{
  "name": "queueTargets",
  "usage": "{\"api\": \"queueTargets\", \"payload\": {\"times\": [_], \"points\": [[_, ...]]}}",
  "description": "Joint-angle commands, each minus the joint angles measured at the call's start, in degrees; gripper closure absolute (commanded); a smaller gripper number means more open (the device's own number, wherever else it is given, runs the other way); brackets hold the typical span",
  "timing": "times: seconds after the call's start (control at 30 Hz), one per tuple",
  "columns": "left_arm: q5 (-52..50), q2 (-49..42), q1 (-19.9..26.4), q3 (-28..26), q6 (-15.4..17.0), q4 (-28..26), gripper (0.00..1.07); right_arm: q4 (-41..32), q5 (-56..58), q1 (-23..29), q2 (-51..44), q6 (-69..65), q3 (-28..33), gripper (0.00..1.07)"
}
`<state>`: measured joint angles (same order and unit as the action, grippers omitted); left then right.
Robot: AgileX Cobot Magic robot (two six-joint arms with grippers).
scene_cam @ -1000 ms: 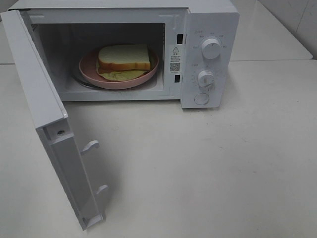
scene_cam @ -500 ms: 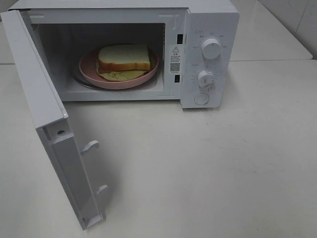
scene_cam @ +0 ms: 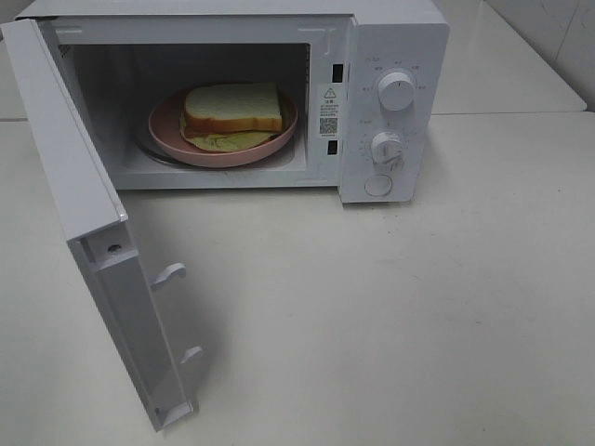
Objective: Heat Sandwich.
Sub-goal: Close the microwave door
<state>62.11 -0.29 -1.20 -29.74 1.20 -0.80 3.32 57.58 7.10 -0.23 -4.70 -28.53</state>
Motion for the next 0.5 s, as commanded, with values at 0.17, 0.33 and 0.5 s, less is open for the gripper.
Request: {"api": "queueTargets", "payload": {"times": [0.17, 0.33, 0.5], "points": [[-0.8, -0.97, -0.29, 0.11, -0.11, 0.11, 0.1, 0.11, -0.52, -0.34, -1.6, 0.52, 0.0, 0.32], [-0.8, -0.97, -0.29, 0.11, -0.11, 0.11, 0.1, 0.11, -0.52, -0.34, -1.6, 0.52, 0.0, 0.32], [-0.8, -0.97, -0.29, 0.11, -0.11, 0.11, 0.1, 0.11, -0.52, -0.34, -1.6, 0.52, 0.0, 0.32]]}}
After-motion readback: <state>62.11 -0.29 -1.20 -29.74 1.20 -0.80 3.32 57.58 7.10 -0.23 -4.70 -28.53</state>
